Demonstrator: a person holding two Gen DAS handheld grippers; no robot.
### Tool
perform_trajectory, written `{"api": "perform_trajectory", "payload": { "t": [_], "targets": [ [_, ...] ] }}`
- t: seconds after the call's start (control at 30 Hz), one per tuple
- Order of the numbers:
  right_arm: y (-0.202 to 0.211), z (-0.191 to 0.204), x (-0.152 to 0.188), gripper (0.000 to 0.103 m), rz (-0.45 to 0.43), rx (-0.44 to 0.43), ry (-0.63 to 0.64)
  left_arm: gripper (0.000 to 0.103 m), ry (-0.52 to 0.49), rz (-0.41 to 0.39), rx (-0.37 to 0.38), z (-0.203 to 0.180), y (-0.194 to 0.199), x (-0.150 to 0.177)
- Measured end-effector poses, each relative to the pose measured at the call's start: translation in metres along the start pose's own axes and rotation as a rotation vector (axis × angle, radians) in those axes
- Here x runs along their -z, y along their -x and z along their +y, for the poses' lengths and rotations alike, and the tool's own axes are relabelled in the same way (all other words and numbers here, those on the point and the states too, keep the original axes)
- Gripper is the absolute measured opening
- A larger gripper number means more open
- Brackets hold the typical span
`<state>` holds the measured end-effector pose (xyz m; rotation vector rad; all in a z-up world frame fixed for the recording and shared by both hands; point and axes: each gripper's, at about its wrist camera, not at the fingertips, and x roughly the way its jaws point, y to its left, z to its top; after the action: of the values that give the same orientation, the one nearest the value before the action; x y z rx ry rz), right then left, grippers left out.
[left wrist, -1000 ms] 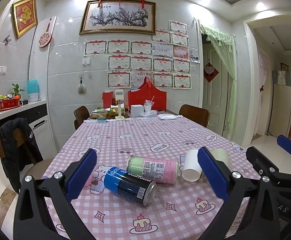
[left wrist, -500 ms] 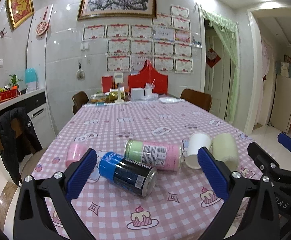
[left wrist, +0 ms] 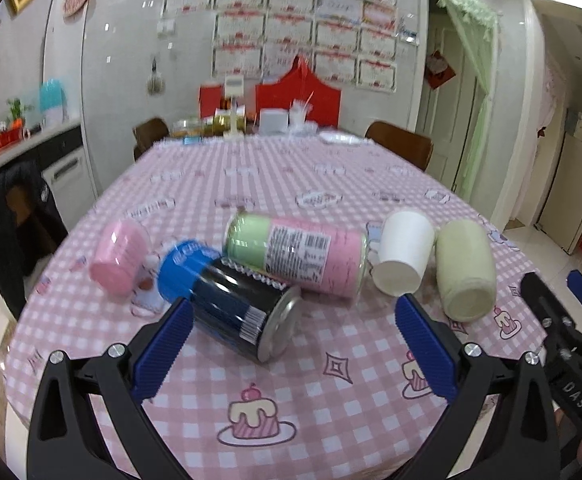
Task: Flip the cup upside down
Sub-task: 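Move the left gripper forward toward the blue-and-black CoolTime can lying on its side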
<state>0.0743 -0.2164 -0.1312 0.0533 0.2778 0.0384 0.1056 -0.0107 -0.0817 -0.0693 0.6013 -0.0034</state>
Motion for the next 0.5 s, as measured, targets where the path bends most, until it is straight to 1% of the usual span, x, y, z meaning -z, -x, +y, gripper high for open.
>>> {"api": "perform_trajectory", "payload": {
  "t": [0.13,0.27,0.43,0.5],
  "targets": [
    [-0.007,-0.009,0.003,0.095,0.012,0.004,-0.024,0.099,0.058,0.056,0.001,0.0,-0.022,-0.002],
    [-0.017,-0.014,0.004,0.095,0.032,-0.003,-0.036,0.099,0.074,0.09,-0.016,0.0,-0.04,-0.003],
    [-0.029,-0.018,0.007,0.095,0.055,-0.021,-0.054,0.099,0.09,0.129,-0.075,0.006,-0.062,-0.009],
    [-0.034,-0.018,0.008,0.095,0.063,-0.031,-0.058,0.099,0.101,0.139,-0.111,0.009,-0.071,-0.012]
  ]
}}
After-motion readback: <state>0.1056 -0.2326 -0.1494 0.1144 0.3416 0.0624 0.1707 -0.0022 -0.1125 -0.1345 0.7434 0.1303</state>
